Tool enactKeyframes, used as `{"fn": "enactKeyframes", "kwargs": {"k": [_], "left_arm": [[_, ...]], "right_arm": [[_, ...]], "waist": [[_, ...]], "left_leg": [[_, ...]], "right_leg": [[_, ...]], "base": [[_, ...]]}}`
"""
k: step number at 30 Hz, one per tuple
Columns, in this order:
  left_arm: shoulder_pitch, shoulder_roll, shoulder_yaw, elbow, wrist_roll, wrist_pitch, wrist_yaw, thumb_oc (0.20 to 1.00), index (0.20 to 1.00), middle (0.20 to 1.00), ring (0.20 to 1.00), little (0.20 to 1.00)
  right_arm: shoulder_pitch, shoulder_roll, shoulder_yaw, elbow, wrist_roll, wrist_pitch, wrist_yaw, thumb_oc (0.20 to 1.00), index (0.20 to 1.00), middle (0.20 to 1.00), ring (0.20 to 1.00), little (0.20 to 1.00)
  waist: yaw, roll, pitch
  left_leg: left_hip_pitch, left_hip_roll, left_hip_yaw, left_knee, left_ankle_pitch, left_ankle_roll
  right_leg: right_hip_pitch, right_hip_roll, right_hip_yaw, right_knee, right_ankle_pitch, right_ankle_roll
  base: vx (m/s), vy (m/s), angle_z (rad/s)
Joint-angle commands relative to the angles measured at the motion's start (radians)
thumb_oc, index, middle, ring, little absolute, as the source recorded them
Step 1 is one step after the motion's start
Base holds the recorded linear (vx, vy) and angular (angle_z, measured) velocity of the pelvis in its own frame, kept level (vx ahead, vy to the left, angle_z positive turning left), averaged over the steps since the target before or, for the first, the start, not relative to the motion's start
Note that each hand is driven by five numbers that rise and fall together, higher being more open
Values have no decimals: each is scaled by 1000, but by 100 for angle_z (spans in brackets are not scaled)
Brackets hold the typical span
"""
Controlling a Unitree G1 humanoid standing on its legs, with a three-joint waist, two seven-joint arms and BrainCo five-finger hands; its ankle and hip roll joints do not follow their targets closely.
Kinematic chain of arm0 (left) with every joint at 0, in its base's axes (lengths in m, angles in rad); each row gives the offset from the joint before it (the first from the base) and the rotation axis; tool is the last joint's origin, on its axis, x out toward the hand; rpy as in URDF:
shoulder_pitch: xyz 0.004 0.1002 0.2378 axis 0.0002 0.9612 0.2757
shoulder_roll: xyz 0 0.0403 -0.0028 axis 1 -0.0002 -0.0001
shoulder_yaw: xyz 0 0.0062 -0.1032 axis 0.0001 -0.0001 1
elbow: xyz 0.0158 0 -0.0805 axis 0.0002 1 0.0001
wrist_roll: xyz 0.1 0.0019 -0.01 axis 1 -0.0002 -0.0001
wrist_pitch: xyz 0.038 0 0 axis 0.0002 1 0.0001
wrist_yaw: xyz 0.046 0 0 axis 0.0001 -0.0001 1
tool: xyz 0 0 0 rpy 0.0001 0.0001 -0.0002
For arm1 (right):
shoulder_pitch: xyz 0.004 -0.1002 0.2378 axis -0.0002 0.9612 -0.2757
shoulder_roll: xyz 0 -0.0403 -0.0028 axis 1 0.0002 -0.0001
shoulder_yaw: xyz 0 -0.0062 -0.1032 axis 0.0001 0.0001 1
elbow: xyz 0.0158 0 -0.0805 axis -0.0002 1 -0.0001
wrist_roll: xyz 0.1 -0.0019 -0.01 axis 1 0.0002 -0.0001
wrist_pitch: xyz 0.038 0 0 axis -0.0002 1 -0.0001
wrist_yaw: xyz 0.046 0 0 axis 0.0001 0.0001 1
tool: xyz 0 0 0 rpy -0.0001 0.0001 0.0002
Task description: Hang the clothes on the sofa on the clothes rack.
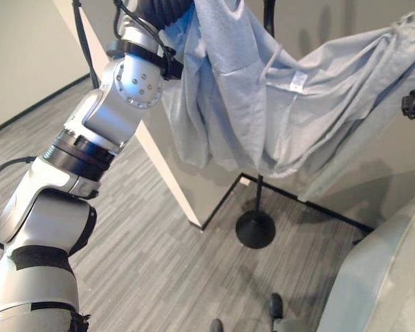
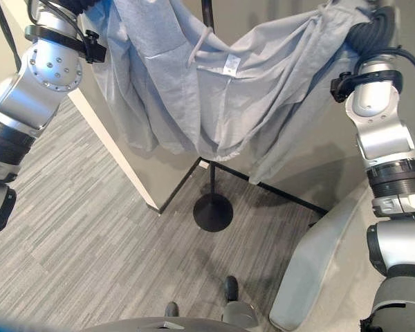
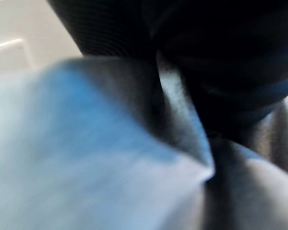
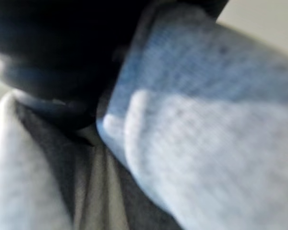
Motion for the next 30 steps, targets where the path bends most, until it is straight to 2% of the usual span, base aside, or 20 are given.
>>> {"fn": "enactKeyframes", "kwargs": {"k": [1,5,11,16,18,19,20,21,22,23,30], "left_arm": [[-37,67,26,21,20,-35,27,200,200,200,200,200],[-47,70,23,11,22,-39,30,200,200,200,200,200],[-87,58,-13,58,9,-36,37,200,200,200,200,200],[-138,38,-76,169,1,-22,45,200,200,200,200,200],[-183,14,-133,285,-12,-9,45,200,200,200,200,200],[-183,14,-133,285,-12,-9,45,200,200,200,200,200],[-204,3,-154,328,-17,-10,44,200,200,200,200,200],[-230,-16,-199,401,-17,2,37,200,200,200,200,200],[-234,-16,-199,406,-18,-1,37,200,200,200,200,200],[-265,-38,-244,480,-18,8,27,200,200,200,200,200],[-395,-122,-380,719,-22,26,11,200,200,200,200,200]], "right_arm": [[12,-83,-100,-57,34,-95,-64,200,200,200,200,200],[21,-95,-122,-60,33,-101,-81,200,200,200,200,200],[-46,-114,-67,-18,30,-84,-96,200,200,200,200,200],[-208,-127,103,88,21,-49,-81,200,200,200,200,200],[-362,-108,262,208,37,-29,-58,200,200,200,200,200],[-362,-108,262,208,37,-29,-58,200,200,200,200,200],[-426,-97,326,265,50,-27,-49,200,200,200,200,200],[-498,-67,407,330,51,-11,-31,200,200,200,200,200],[-513,-65,419,339,54,-13,-30,200,200,200,200,200],[-581,-29,489,405,64,-1,-13,200,200,200,200,200],[-776,107,672,636,89,22,26,200,200,200,200,200]], "waist": [[1,-4,-58],[4,-7,-63],[8,-10,-68],[20,-19,-70],[23,-22,-66],[23,-22,-66],[23,-19,-63],[26,-24,-59],[25,-22,-58],[25,-22,-54],[25,-22,-37]], "left_leg": [[10,10,78,10,-17,-17],[19,12,78,10,-22,-18],[25,15,81,10,-24,-19],[24,15,80,10,-20,-21],[17,15,81,10,-15,-24],[17,15,81,10,-15,-24],[12,14,80,10,-12,-24],[5,15,79,10,-6,-26],[3,15,79,10,-6,-26],[-8,14,79,10,1,-27],[-61,10,73,10,26,-31]], "right_leg": [[115,-32,-16,18,-179,151],[123,-32,-17,18,-182,151],[128,-33,-19,18,-183,152],[127,-34,-20,18,-181,153],[120,-32,-20,18,-178,153],[120,-32,-20,18,-178,153],[116,-32,-19,18,-176,153],[109,-32,-18,18,-171,154],[107,-32,-17,18,-171,154],[96,-31,-17,18,-166,155],[45,-28,-15,18,-147,158]], "base": [[0,0,0],[8,0,-1],[0,0,0],[-2,-2,1],[0,0,0],[0,0,0],[-31,-15,3],[-31,-15,4],[-48,-14,2],[-39,-5,0],[-44,-2,0]]}}
